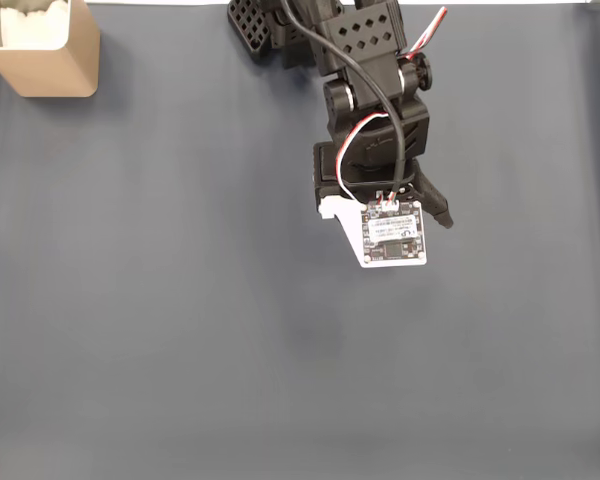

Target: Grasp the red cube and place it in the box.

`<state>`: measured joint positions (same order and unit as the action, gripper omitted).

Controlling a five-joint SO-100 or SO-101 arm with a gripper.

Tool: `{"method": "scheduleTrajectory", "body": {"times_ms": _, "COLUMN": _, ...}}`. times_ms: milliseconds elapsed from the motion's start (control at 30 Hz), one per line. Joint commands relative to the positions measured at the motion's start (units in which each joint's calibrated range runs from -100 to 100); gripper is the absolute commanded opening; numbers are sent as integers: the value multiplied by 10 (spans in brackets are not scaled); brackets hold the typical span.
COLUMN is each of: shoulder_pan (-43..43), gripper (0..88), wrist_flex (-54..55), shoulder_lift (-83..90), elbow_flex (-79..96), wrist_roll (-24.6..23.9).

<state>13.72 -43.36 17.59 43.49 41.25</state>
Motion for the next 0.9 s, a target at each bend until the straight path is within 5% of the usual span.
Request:
{"method": "scheduleTrajectory", "body": {"times_ms": 0, "shoulder_pan": 3, "gripper": 391, "wrist_flex": 10, "shoulder_lift": 0, "elbow_flex": -4, "wrist_roll": -4}}
{"method": "scheduleTrajectory", "body": {"times_ms": 867, "shoulder_pan": 22, "gripper": 378, "wrist_flex": 30, "shoulder_lift": -7, "elbow_flex": 20, "wrist_roll": -4}}
